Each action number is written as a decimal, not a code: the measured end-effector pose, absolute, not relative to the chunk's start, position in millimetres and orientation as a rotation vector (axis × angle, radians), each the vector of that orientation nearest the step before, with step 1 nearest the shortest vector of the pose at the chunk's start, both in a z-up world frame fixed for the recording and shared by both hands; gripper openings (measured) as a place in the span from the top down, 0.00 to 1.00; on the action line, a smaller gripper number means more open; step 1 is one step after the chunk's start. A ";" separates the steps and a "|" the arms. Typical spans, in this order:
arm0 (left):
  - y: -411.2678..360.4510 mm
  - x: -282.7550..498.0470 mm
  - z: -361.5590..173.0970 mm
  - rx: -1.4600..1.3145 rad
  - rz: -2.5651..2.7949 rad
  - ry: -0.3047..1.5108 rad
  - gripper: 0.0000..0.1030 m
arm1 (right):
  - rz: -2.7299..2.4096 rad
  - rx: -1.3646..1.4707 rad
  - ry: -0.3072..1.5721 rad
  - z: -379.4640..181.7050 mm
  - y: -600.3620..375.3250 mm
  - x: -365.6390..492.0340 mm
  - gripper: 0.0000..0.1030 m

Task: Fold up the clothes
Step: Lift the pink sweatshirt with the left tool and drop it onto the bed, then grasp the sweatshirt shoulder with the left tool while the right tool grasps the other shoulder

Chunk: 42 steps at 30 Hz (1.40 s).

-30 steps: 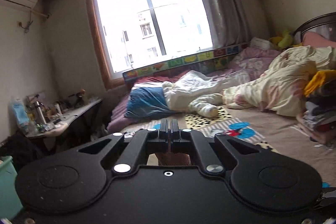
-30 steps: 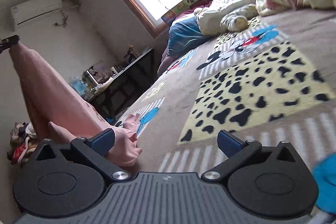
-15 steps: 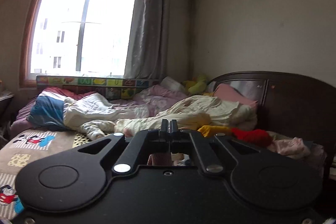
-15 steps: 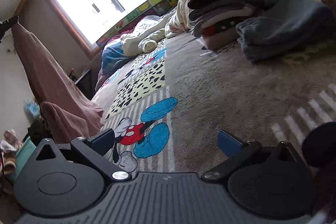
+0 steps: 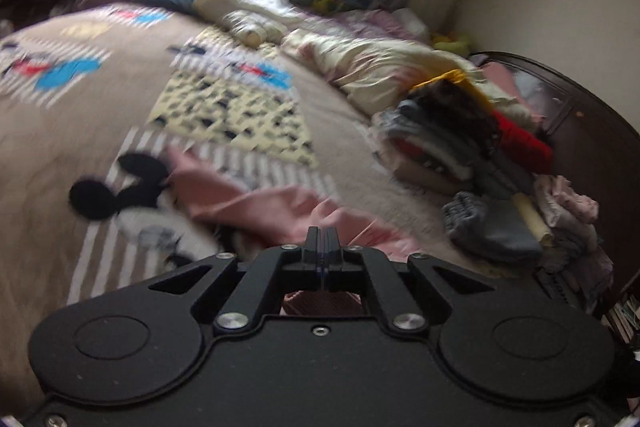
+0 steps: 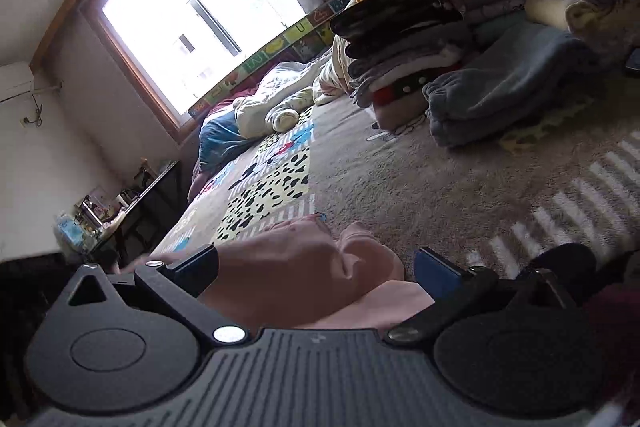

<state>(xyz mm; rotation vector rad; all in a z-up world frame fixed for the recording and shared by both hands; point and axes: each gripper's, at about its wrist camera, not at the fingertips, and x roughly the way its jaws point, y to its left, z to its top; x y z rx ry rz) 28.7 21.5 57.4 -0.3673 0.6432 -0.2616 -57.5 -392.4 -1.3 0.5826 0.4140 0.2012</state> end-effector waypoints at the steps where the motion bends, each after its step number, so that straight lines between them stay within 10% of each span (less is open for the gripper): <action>1: 26.6 24.9 49.6 -0.374 -0.228 0.670 1.00 | 0.204 0.552 0.416 -0.2 -389.5 -57.5 0.00; 6: 48.2 0.8 49.4 -0.428 -0.178 0.671 0.43 | 0.253 0.394 0.480 14.0 -365.7 -48.8 0.00; 14: 36.3 1.4 67.5 -0.358 -0.252 0.634 0.42 | 0.280 0.399 0.478 19.5 -358.4 -29.4 0.00; 22: -1.8 78.0 45.4 -0.236 -0.343 0.719 0.35 | 0.266 0.412 0.563 6.0 -380.4 23.1 0.24; 36: -65.6 262.7 -19.5 0.038 -0.519 0.899 0.29 | 0.338 0.501 0.754 -57.6 -381.9 108.6 0.21; 40: -62.1 273.9 -34.7 0.058 -0.590 0.956 0.34 | 0.349 0.448 0.748 -57.0 -374.2 106.6 0.36; 42: -57.2 266.7 -31.9 0.035 -0.656 0.944 0.92 | 0.364 0.450 0.747 -53.9 -373.3 103.7 0.65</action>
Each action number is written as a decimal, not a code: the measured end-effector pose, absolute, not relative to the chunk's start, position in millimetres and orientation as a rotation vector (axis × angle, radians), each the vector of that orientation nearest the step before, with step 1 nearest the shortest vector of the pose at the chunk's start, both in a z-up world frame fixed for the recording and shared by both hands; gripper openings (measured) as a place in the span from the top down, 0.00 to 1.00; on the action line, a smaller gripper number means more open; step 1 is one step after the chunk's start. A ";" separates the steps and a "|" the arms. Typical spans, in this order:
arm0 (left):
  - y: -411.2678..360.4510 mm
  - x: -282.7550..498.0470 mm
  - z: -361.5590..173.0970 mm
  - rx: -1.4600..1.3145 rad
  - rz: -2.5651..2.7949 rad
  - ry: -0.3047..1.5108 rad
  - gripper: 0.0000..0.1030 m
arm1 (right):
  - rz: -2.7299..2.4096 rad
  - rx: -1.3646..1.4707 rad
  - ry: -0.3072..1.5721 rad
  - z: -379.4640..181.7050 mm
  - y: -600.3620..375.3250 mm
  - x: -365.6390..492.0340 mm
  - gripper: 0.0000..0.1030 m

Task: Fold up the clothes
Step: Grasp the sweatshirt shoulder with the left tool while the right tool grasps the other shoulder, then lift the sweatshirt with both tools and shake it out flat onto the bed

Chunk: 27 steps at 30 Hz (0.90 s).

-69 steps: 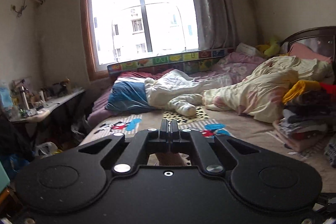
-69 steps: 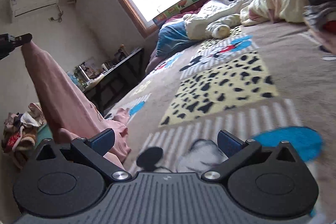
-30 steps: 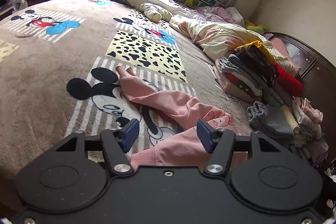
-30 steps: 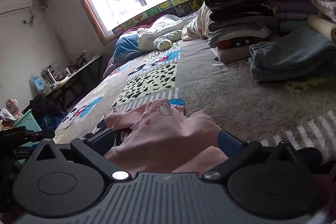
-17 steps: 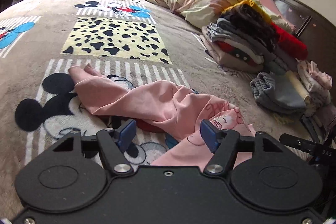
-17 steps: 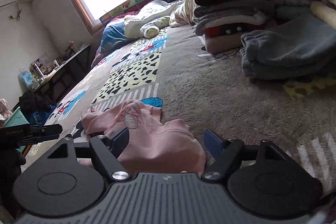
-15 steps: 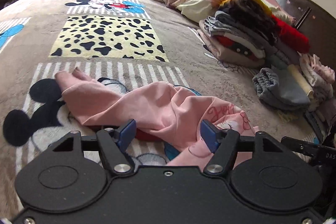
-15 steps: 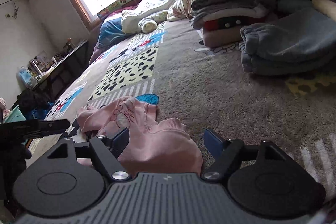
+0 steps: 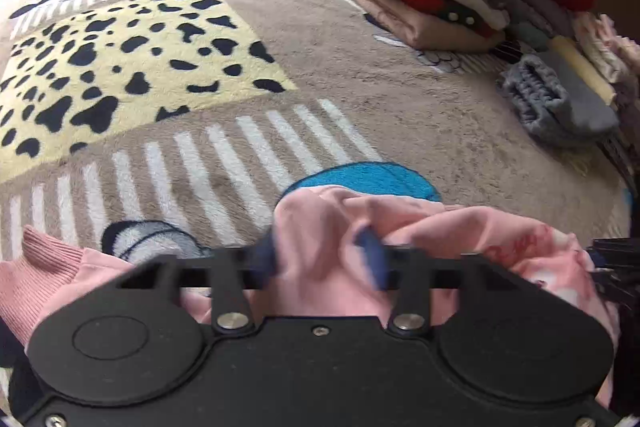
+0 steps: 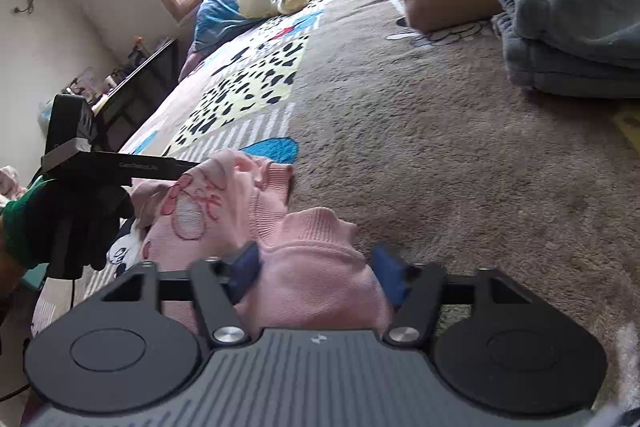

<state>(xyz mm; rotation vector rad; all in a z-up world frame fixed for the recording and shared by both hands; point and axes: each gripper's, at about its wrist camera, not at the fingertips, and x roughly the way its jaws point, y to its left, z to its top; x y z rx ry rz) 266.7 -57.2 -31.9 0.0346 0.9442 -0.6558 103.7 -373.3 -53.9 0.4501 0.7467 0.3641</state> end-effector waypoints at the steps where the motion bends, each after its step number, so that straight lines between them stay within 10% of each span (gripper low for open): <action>1: -52.3 258.3 -26.2 0.003 -0.664 0.904 0.92 | 0.367 0.454 0.740 -51.2 -373.6 101.4 0.75; 12: 40.7 83.3 70.6 -0.108 -0.628 0.624 0.93 | 0.442 0.105 0.321 77.4 -334.1 6.8 0.88; 18: 29.2 26.9 23.2 0.098 -0.577 0.818 0.78 | 0.433 -0.132 0.510 31.8 -295.0 -11.9 0.87; 21: 30.0 14.7 32.8 0.121 -0.557 0.754 0.39 | 0.425 -0.128 0.559 19.4 -292.6 -23.3 0.79; 27: 14.1 38.5 74.4 0.163 -0.673 0.644 0.36 | 0.440 -0.128 0.523 29.1 -297.1 -36.2 0.45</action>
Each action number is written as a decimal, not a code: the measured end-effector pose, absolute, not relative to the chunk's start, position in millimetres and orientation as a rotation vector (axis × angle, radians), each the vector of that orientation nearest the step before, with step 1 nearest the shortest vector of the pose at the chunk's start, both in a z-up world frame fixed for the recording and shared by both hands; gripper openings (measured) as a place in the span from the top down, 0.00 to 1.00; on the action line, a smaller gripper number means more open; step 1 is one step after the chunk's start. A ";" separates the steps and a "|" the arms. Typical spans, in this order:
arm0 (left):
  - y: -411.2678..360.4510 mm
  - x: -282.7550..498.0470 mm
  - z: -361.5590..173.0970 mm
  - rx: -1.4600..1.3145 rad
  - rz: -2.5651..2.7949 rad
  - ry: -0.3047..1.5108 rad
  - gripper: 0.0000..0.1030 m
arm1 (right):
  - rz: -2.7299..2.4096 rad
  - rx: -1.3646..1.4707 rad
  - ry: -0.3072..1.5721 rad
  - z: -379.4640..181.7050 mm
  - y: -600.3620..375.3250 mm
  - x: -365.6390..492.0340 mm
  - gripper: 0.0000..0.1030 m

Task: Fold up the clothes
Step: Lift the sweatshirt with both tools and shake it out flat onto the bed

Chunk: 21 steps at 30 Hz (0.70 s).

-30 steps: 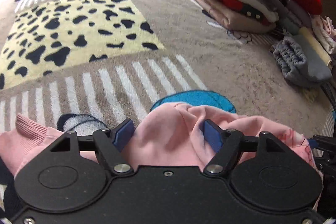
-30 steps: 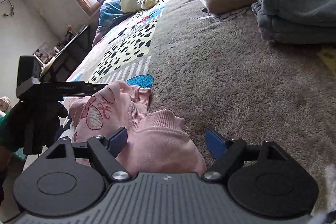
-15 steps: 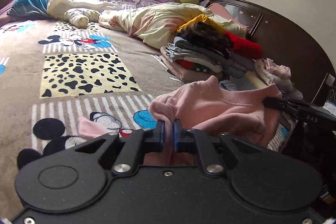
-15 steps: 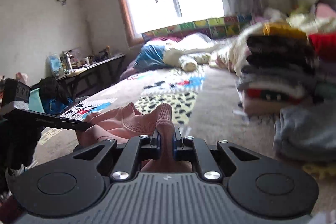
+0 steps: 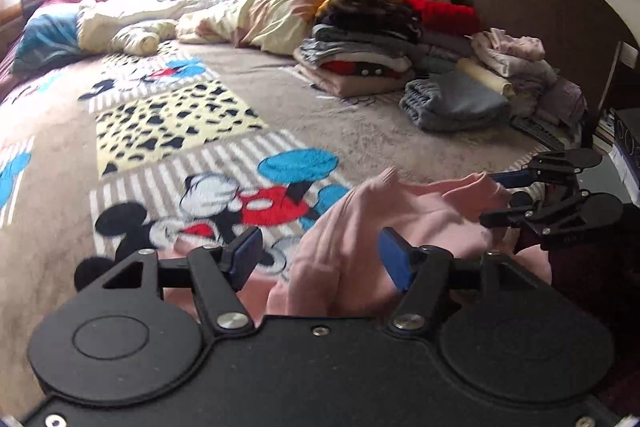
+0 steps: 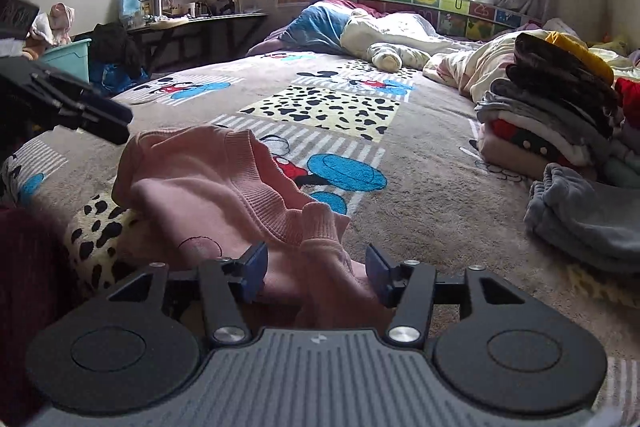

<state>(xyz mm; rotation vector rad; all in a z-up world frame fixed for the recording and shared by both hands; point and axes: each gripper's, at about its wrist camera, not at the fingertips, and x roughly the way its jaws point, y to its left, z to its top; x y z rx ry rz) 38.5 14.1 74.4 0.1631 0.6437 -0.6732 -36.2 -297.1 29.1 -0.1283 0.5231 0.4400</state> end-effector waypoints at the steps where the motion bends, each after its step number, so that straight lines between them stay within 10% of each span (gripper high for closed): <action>1: 7.1 46.4 79.6 0.186 -0.711 0.635 0.35 | 0.444 -0.113 0.524 29.4 -298.9 -34.7 0.43; 10: -27.7 106.1 40.1 0.207 -0.922 0.893 0.36 | 0.500 0.054 0.558 27.3 -337.3 -6.7 0.27; 13: -21.4 98.9 40.0 0.179 -0.953 0.887 0.74 | 0.584 0.013 0.606 21.6 -339.6 9.2 0.24; 15: -16.1 93.3 42.6 0.173 -0.946 0.875 0.86 | 0.653 -0.027 0.667 17.3 -336.2 20.5 0.47; 16: -13.0 90.4 44.5 0.170 -0.942 0.868 0.88 | 0.689 -0.044 0.701 15.1 -334.5 26.3 0.77; 21: -1.0 80.2 65.4 0.223 -0.939 0.822 0.92 | 0.789 -0.056 0.724 38.4 -335.9 36.0 0.82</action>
